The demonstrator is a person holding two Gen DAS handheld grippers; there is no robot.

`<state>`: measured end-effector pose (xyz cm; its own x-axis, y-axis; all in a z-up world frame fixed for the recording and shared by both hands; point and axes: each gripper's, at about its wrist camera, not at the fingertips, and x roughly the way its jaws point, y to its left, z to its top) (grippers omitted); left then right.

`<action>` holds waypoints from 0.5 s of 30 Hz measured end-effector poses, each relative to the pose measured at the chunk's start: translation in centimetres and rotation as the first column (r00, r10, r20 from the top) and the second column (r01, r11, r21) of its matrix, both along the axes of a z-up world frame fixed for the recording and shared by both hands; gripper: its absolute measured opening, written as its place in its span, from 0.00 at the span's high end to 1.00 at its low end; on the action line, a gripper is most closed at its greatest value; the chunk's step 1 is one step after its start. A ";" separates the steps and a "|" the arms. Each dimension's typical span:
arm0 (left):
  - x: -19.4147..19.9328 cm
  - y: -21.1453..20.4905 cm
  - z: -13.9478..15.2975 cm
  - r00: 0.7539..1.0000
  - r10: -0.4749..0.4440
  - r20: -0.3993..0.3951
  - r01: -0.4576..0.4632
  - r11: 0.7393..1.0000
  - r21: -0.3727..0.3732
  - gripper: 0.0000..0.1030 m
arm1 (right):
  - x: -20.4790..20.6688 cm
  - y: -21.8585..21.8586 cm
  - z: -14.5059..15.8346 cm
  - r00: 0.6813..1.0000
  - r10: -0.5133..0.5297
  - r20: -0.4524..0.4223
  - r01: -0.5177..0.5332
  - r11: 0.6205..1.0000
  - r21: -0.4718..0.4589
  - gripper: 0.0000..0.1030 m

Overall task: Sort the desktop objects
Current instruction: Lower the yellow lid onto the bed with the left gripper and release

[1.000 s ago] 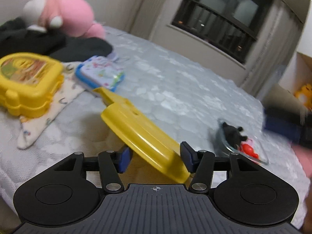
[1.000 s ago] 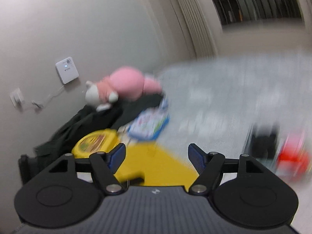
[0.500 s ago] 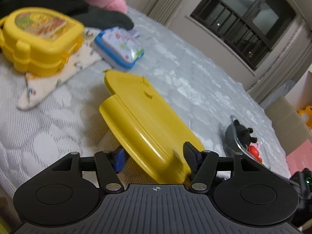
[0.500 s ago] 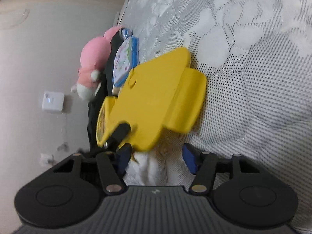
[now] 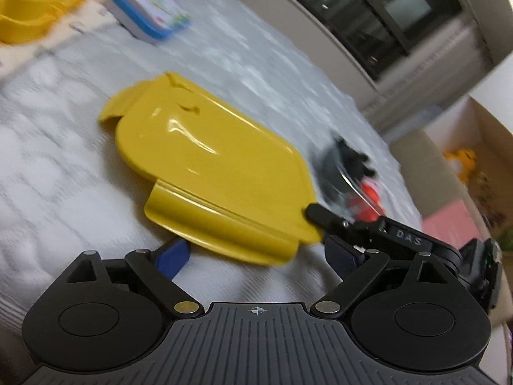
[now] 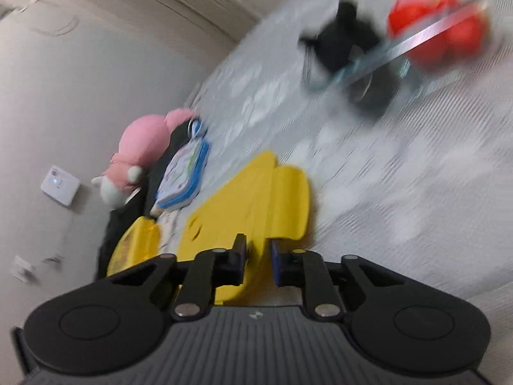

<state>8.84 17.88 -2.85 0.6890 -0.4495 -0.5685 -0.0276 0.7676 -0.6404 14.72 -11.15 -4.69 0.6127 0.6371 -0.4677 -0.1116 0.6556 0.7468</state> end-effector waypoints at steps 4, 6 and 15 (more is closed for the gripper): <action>-0.7 -1.9 -0.1 1.000 -0.004 0.025 0.003 0.999 0.049 0.03 | -1.9 -3.1 1.0 0.995 -0.043 0.086 0.049 0.997 -0.064 0.96; -0.9 -2.3 -0.2 0.999 0.013 0.037 -0.016 0.998 0.061 0.02 | -2.9 -4.9 1.4 0.991 -0.063 0.116 0.073 0.994 -0.081 0.96; -0.9 -3.0 0.0 0.999 0.023 0.035 -0.028 0.992 0.124 0.01 | -2.9 -6.0 0.2 1.000 0.013 -0.023 -0.013 1.000 0.017 0.54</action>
<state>7.90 14.85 -2.88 0.7190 -0.3587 -0.5953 -0.0284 0.8407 -0.5407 11.87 -17.16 -4.50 0.5932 0.6528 -0.4711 -0.1025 0.6417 0.7601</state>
